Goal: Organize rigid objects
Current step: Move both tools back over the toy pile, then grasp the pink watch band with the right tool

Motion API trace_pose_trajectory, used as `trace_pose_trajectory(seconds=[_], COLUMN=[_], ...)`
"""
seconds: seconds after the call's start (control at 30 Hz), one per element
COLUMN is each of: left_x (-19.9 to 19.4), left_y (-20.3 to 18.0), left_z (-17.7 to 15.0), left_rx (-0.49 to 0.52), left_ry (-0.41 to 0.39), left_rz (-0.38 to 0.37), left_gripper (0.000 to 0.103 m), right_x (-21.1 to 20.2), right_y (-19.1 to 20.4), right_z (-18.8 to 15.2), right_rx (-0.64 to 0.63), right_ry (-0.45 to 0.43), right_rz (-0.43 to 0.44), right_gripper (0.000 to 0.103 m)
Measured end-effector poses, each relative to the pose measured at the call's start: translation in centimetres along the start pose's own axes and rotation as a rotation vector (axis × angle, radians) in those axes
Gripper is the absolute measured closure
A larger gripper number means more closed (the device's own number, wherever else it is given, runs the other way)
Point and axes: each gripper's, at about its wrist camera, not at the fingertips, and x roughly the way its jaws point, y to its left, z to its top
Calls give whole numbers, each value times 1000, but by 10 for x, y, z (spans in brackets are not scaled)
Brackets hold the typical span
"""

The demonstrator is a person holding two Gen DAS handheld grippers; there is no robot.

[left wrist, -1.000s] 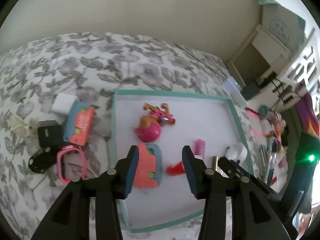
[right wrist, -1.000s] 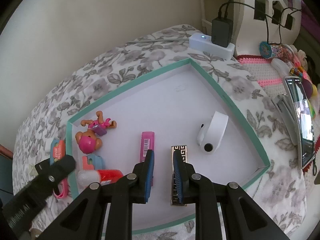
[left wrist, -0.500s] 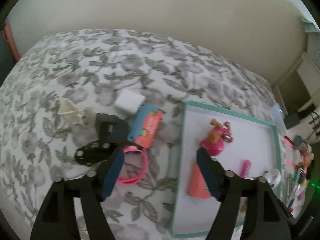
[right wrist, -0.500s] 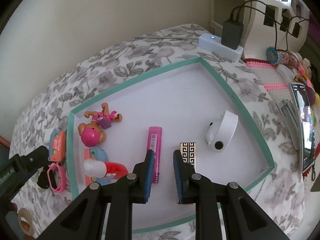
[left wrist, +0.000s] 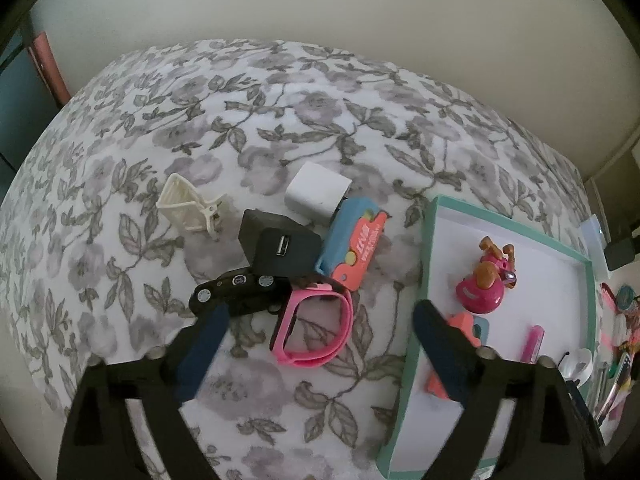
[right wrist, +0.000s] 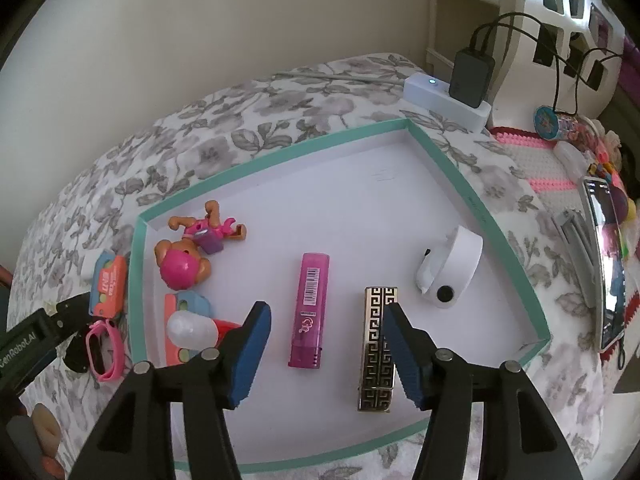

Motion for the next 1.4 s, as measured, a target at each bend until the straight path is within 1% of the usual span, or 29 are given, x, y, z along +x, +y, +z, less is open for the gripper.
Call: trace_pose_trajectory(seconds=[0.07,0.2,0.23,0.3,0.4,0.47,0.57,0.73,0.9,1.03,1.07,1.2,1.33,1.4], left_x=[0,2,3,4,5,5,4,-5,-13,-15,-14,-8,4,9], left_y=[1,6,9,16,32,40,51,66,78,91,94,105,112,115], left_z=[0,3,4,6,9,12,15,23,31,35,36,37,37,36], left_rx=[-1,4,-4,-21,-59,-74,-83,-83,-84,-114,-121,-148,-167,-175], left_ry=[0,3,5,6,11,12,10,-18,-43,-43,-41,-22,16,29], left_rz=[7,19,25,35,54,67,93,118,131,129,128,121,114,111], left_gripper=[7,7,7,7,7,7,7,7,7,7,7,7,7,7], right_x=[0,1,1,1,1,0,-4,-15,-29,-33,-33,-25,-12,-5], right_y=[1,2,2,2,3,3,4,21,64,101,113,141,166,176], right_z=[0,0,0,0,0,1,2,3,1,-4,-6,-15,-24,-29], right_rx=[-8,-16,-16,-17,-17,-16,-14,-44,-149,-241,-278,-353,-427,-454], right_ry=[-5,-8,-8,-10,-16,-28,-43,-71,-94,-98,-96,-60,-25,-3], right_rz=[-3,1,1,-2,-6,-17,-13,47,144,188,196,224,218,229], right_gripper=[31,23,21,19,10,1,0,0,0,0,0,0,1,1])
